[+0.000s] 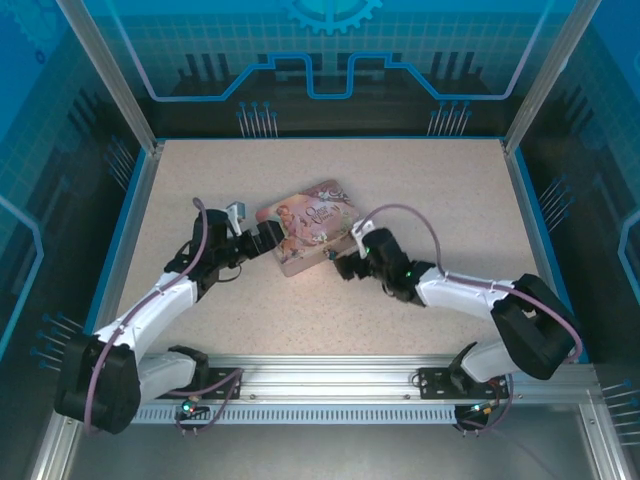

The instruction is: Unlock the padlock with the key

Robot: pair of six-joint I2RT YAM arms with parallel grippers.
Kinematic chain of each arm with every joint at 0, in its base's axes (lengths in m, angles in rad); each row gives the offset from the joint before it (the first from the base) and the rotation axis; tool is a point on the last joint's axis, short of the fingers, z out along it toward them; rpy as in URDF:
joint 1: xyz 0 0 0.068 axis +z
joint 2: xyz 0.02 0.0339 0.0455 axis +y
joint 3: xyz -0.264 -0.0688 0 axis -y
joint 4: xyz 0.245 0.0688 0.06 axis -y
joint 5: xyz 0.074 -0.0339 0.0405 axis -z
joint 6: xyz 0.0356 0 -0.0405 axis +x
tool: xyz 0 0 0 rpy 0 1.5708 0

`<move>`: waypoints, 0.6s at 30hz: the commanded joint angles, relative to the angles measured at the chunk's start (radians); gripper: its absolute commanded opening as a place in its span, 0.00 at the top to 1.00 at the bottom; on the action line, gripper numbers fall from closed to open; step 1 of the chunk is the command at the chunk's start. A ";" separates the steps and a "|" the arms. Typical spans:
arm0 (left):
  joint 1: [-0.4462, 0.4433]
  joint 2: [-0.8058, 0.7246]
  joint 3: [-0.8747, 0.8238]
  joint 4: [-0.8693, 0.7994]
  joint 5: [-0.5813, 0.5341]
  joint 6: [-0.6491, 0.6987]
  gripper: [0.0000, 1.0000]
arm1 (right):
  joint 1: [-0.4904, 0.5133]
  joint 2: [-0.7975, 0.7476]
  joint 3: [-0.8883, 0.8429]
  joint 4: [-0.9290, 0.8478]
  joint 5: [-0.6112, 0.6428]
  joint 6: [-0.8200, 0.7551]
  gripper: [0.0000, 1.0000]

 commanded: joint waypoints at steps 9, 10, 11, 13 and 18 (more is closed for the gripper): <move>0.023 0.028 0.102 -0.047 0.032 0.007 0.02 | 0.192 0.255 -0.053 0.358 0.328 -0.109 0.16; 0.023 0.042 0.113 -0.045 0.039 0.002 0.02 | 0.191 0.271 -0.048 0.367 0.330 -0.113 0.18; 0.023 0.057 0.126 -0.040 0.051 -0.003 0.02 | 0.191 0.289 -0.043 0.384 0.332 -0.121 0.20; 0.020 0.087 0.147 -0.021 0.074 -0.020 0.04 | 0.188 0.315 -0.040 0.412 0.333 -0.131 0.21; -0.017 0.176 0.208 0.025 0.112 -0.047 0.06 | 0.174 0.362 -0.032 0.472 0.298 -0.153 0.24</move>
